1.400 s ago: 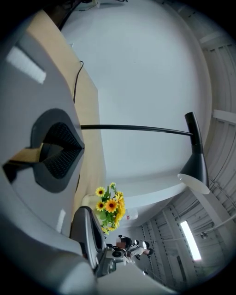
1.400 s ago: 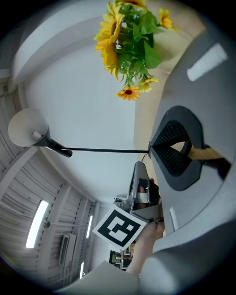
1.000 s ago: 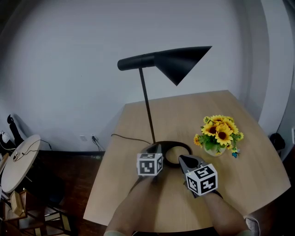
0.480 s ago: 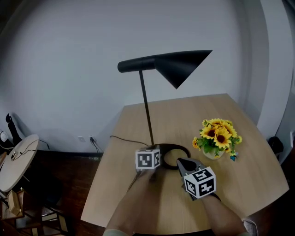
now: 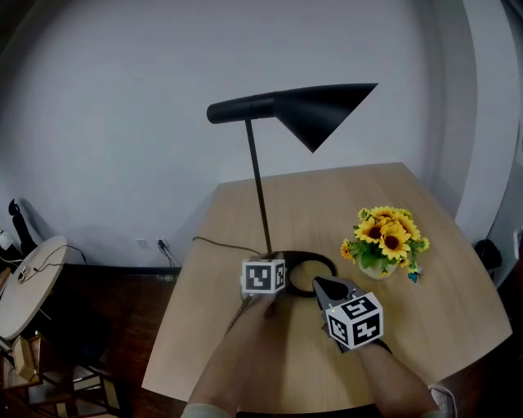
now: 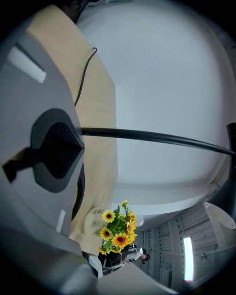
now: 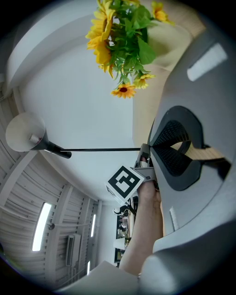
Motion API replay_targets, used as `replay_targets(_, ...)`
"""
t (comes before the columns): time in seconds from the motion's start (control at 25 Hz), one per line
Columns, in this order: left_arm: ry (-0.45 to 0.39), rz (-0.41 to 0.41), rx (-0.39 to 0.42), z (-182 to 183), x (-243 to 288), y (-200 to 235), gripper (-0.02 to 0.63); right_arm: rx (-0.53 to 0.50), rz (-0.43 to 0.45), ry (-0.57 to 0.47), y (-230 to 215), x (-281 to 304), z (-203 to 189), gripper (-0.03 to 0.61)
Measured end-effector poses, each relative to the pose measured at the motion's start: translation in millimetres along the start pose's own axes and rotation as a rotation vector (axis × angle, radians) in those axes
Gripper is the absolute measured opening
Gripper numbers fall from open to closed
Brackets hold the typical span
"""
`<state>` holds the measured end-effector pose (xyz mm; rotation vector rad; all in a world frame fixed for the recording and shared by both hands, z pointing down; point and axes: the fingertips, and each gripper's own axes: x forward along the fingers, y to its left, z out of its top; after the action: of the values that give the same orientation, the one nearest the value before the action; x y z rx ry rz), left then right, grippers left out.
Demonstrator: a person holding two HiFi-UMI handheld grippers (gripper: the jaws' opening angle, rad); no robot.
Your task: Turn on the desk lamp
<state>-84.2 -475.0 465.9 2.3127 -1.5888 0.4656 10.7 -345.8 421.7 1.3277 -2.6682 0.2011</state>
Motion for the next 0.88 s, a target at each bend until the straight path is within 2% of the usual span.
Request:
replay_targets(0.16, 0.023, 0.006, 0.014, -1.9, 1.5, -0.9, -0.005, 0.004, -0.001, 0.006, -0.4, -0.7, -1.6, 0.0)
replay_targets(0.36, 0.067, -0.021, -0.052, -3.0, 3.2, 0.1, -0.006, 0.007, 0.001, 0.006, -0.9, -0.2, -1.7, 0.0)
replay_targets(0.52, 0.034, 0.023, 0.006, -3.9, 1.2, -0.3, -0.01, 0.007, 0.001, 0.01, 0.0, 0.2, -2.8, 0.0)
replay_targets(0.88, -0.031, 0.007, -0.031, 1.6, -4.4, 0.9, -0.006, 0.001, 0.001, 0.009, 0.0, -0.3, -1.9, 0.0)
